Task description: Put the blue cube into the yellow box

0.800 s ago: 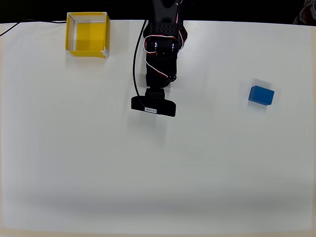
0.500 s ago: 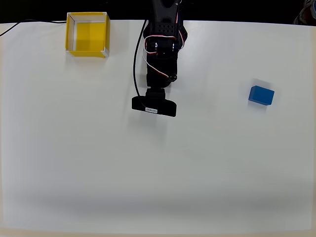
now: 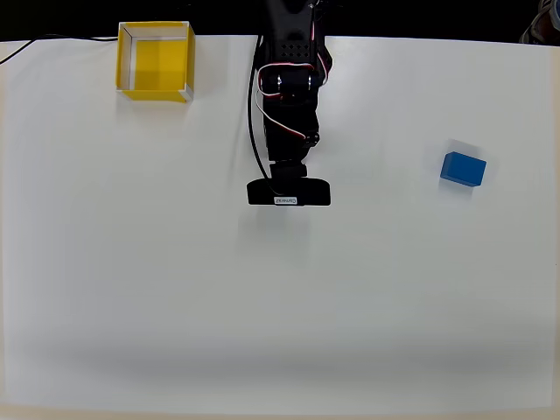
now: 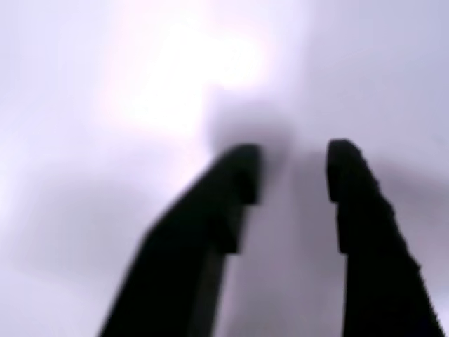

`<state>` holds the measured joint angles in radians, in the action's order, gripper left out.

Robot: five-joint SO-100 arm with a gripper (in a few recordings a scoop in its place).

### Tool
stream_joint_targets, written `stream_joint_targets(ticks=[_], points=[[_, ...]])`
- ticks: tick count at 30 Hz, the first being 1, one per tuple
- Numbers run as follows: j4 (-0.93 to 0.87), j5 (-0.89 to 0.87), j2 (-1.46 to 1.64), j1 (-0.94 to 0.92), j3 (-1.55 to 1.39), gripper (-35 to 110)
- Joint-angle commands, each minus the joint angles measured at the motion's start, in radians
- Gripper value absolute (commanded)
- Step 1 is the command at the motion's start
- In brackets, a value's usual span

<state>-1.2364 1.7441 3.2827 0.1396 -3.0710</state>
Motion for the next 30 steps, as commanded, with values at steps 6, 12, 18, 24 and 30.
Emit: stream_joint_targets(ticks=[6, 12, 18, 24, 30], points=[[0.225, -0.032, -0.295, 0.456, 0.420, 36], [0.253, -0.146, -0.595, 0.739, 0.664, 45], [0.342, -0.193, -0.807, 0.953, 0.761, 46], [0.440, -0.167, -1.043, 1.025, 0.862, 46], [0.503, -0.114, -1.241, 1.020, 1.012, 45]])
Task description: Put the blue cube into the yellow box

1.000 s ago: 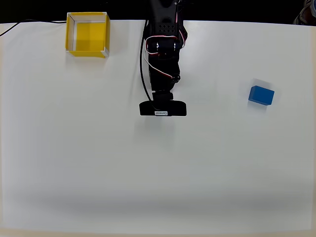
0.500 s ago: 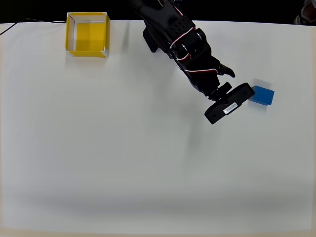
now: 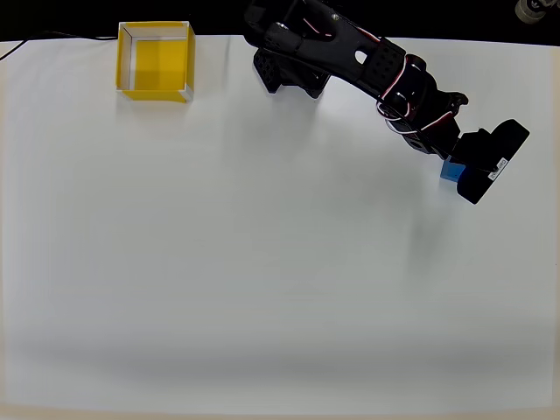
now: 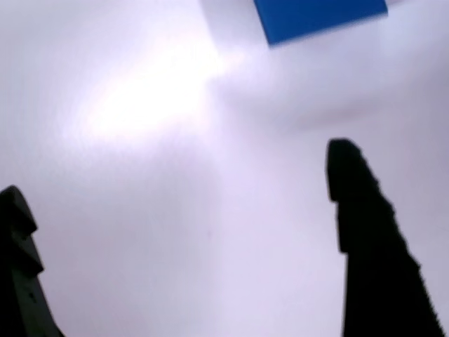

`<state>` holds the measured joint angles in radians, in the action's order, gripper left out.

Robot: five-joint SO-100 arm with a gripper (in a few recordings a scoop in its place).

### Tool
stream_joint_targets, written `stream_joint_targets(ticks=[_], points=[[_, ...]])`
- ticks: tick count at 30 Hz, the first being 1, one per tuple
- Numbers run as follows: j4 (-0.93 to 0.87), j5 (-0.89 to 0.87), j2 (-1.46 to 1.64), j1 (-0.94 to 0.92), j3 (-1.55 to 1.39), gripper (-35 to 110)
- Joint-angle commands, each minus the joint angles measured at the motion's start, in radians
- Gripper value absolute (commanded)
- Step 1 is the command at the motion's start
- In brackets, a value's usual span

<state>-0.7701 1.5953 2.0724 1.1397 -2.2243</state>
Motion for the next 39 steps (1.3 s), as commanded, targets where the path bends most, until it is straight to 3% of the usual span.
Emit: stream_joint_targets(ticks=[1, 19, 39], points=[[0.052, 0.046, -0.057, 0.015, 0.181, 45], [0.173, 0.166, -0.434, -0.127, 0.400, 45], [0.198, 0.083, -0.606, -0.074, 0.465, 44]])
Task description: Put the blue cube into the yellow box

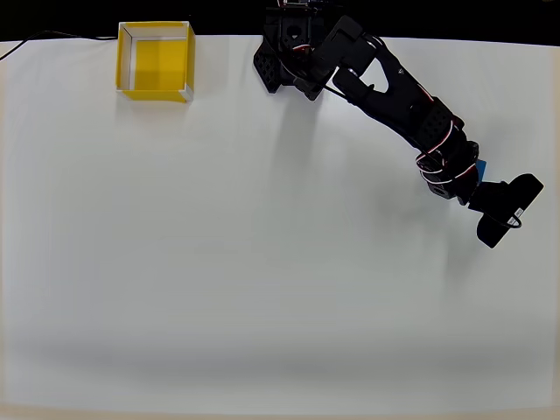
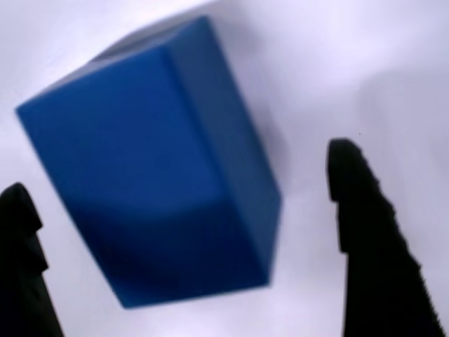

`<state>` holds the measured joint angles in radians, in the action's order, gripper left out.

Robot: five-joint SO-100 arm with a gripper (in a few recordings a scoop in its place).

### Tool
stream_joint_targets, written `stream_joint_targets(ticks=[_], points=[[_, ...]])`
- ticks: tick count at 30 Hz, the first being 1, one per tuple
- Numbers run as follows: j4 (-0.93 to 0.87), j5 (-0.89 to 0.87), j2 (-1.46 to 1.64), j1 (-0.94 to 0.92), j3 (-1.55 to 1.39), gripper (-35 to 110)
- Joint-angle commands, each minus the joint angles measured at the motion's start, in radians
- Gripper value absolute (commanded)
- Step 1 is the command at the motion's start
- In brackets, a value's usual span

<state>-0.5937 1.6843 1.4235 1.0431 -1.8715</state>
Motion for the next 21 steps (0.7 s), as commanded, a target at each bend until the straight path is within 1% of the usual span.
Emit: stream_joint_targets(ticks=[1, 14, 21], points=[[0.026, -0.009, 0.035, 0.026, 0.112, 44], [0.066, -0.028, -0.028, 0.040, 0.123, 38], [0.081, -0.014, -0.038, 0.054, 0.124, 25]])
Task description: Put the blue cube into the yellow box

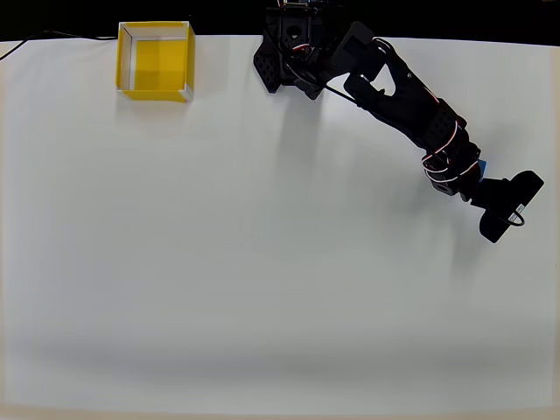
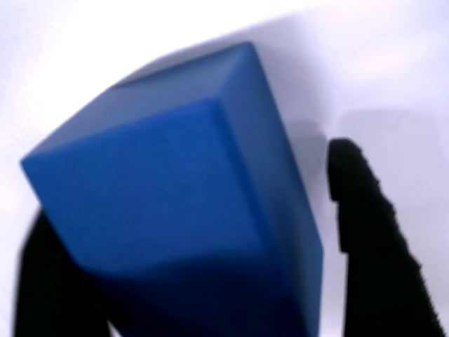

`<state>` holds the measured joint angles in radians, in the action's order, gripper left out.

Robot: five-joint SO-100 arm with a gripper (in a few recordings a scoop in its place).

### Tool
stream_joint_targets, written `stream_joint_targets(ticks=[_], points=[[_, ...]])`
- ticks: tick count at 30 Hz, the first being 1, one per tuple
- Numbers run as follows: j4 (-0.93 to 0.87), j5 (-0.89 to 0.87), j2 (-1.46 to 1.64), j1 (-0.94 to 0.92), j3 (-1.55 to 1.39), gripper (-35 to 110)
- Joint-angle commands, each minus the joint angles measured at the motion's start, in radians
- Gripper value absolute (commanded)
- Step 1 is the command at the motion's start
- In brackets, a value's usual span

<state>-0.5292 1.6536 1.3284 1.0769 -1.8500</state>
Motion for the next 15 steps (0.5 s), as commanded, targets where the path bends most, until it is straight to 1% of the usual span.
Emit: stream_joint_targets(ticks=[1, 7, 10, 15], points=[[0.017, 0.020, 0.057, 0.021, 0.103, 24], [0.028, 0.029, 0.066, 0.020, 0.103, 14], [0.011, 0.017, 0.098, 0.000, 0.121, 13], [-0.110, 0.031, 0.186, -0.109, 0.229, 13]])
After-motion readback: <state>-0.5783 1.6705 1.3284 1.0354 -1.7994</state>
